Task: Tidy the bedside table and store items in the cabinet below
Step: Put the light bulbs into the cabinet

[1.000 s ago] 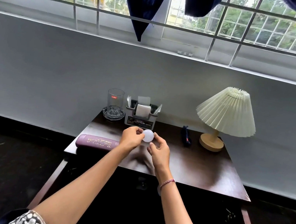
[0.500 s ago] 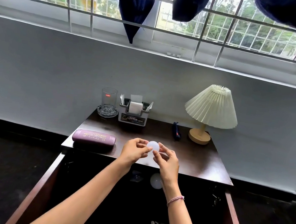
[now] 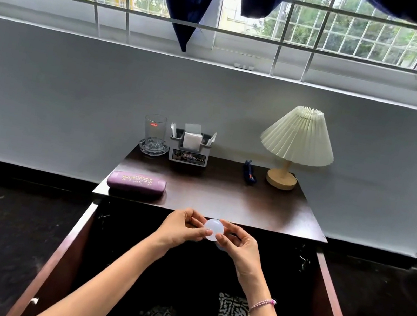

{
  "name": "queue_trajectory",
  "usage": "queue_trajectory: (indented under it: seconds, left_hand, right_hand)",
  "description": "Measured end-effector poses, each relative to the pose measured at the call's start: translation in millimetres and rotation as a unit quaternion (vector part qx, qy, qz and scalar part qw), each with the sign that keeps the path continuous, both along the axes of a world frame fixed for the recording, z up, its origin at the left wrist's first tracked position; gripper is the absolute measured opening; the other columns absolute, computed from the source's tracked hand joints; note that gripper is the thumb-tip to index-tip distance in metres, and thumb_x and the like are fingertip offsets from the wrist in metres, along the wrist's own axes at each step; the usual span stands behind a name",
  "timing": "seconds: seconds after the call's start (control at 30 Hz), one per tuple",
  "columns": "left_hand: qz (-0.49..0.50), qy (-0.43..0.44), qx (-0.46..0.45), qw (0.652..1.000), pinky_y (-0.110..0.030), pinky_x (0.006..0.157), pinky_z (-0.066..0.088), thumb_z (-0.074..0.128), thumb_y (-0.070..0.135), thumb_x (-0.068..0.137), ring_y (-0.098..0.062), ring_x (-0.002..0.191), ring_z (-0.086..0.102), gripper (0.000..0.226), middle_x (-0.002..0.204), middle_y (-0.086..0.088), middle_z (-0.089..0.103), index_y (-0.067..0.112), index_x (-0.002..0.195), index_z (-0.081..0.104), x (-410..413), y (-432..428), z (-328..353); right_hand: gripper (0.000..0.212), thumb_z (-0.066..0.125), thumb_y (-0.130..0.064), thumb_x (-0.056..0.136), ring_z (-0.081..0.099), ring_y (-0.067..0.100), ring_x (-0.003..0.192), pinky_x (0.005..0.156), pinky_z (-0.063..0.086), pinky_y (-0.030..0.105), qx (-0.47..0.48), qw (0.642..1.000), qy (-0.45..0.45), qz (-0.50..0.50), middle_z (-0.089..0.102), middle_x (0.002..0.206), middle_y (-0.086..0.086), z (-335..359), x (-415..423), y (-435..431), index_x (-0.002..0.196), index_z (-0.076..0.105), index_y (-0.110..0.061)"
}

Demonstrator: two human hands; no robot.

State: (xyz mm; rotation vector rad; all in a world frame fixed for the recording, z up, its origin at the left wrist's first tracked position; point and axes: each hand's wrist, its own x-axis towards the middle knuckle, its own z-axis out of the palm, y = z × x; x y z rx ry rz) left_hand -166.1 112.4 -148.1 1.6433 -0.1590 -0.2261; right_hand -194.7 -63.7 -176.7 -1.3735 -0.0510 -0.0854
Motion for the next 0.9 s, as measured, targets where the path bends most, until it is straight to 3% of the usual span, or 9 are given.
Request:
queue_trajectory:
  seconds: [0.3, 0.43, 0.57, 0.67, 0.83, 0.9]
  left_hand:
    - [0.01, -0.019, 0.081, 0.997, -0.025, 0.071, 0.058, 0.084, 0.019, 0.065, -0.013, 0.074, 0.066, 0.027, 0.081, -0.006, 0.068, 0.015, 0.084, 0.065, -7, 15, -27]
    - [0.036, -0.008, 0.104, 0.994, -0.029, 0.073, 0.059, 0.084, 0.018, 0.066, -0.015, 0.076, 0.066, 0.026, 0.081, -0.005, 0.068, 0.015, 0.083, 0.065, -4, 21, -41]
    - [0.073, 0.039, 0.093, 0.992, -0.025, 0.056, 0.057, 0.082, 0.014, 0.069, -0.016, 0.067, 0.071, 0.026, 0.085, -0.008, 0.072, 0.011, 0.087, 0.064, 3, 28, -55]
    - [0.091, 0.066, 0.092, 0.989, -0.024, 0.052, 0.056, 0.08, 0.01, 0.071, -0.012, 0.058, 0.069, 0.026, 0.081, -0.007, 0.071, 0.008, 0.091, 0.064, 12, 32, -68]
    - [0.124, 0.102, 0.086, 0.983, -0.017, 0.045, 0.05, 0.078, 0.0, 0.071, -0.007, 0.052, 0.063, 0.027, 0.079, -0.009, 0.068, 0.003, 0.095, 0.066, 35, 39, -94]
    - [0.141, 0.1, 0.091, 0.981, -0.022, 0.054, 0.054, 0.078, -0.001, 0.07, -0.016, 0.064, 0.064, 0.032, 0.083, -0.011, 0.069, -0.004, 0.099, 0.066, 43, 42, -103]
  right_hand:
    - [0.047, 0.085, -0.024, 0.056, 0.07, 0.015, 0.084, 0.072, 0.054, 0.019, -0.048, 0.997, 0.047, 0.03, 0.072, 0.092, 0.005, -23, -5, 6, 0.101, 0.07, -0.017]
    - [0.038, 0.082, -0.01, 0.066, 0.07, 0.017, 0.088, 0.075, 0.054, 0.02, -0.059, 0.996, 0.06, 0.028, 0.072, 0.097, 0.011, -35, 2, 13, 0.101, 0.068, -0.013]
    - [0.031, 0.079, -0.006, 0.07, 0.07, 0.015, 0.09, 0.077, 0.054, 0.019, -0.08, 0.994, 0.076, 0.006, 0.073, 0.099, 0.007, -48, 11, 26, 0.098, 0.068, -0.012]
    - [0.028, 0.071, 0.005, 0.076, 0.069, 0.008, 0.084, 0.074, 0.053, 0.014, -0.096, 0.992, 0.083, 0.001, 0.071, 0.099, 0.01, -58, 21, 38, 0.102, 0.066, -0.004]
    - [0.034, 0.058, 0.017, 0.08, 0.06, 0.021, 0.094, 0.081, 0.05, 0.012, -0.161, 0.984, 0.081, 0.001, 0.062, 0.114, 0.025, -73, 39, 60, 0.114, 0.058, 0.012]
    - [0.036, 0.056, 0.017, 0.081, 0.058, 0.023, 0.1, 0.091, 0.048, 0.025, -0.165, 0.981, 0.098, 0.014, 0.06, 0.118, 0.028, -77, 46, 68, 0.117, 0.057, 0.012]
